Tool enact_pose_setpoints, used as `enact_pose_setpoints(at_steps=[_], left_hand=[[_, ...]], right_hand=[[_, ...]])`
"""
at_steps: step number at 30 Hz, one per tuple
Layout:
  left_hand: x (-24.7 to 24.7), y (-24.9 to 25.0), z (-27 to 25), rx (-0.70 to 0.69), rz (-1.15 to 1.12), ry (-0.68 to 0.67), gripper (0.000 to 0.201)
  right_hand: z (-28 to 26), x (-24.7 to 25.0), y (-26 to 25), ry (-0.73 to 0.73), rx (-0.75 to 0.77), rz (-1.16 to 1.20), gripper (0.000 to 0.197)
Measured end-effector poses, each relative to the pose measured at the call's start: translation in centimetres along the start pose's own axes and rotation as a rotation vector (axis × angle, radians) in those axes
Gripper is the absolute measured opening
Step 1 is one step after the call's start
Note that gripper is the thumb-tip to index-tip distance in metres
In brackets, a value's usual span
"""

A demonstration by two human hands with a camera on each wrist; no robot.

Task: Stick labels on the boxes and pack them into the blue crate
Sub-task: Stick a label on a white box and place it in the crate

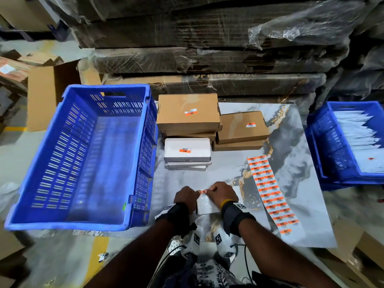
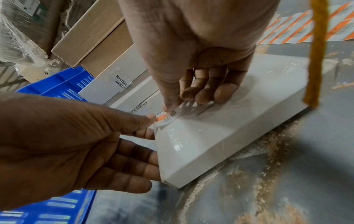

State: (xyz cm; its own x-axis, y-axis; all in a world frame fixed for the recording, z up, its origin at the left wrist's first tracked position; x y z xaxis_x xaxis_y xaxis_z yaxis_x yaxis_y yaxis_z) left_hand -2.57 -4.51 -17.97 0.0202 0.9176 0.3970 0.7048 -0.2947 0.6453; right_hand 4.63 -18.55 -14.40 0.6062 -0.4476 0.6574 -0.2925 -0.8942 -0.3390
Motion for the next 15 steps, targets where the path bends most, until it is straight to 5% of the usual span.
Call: enact_pose_setpoints(at_steps=[15], left_hand=[[0.11,-0.01,0.38,0.001,0.016,0.008,0.037]], right_hand=[[-0.6,0.31,-0.57,0.033,-0.014,-0.058,0.024]])
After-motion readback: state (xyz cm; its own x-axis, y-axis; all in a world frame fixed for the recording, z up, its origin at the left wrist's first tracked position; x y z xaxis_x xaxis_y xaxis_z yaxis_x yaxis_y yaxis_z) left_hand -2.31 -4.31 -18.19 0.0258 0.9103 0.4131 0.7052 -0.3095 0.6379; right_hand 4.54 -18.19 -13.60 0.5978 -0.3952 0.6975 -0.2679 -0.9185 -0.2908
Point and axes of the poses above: each hand's wrist, its own z-axis towards the middle knuckle, its own x-axis out of the back of the hand, y = z × x, the point moved 4 cm from there along z, towards the middle knuckle, and after that the axes turned 11 degrees about -x, right-handed, at the moved point
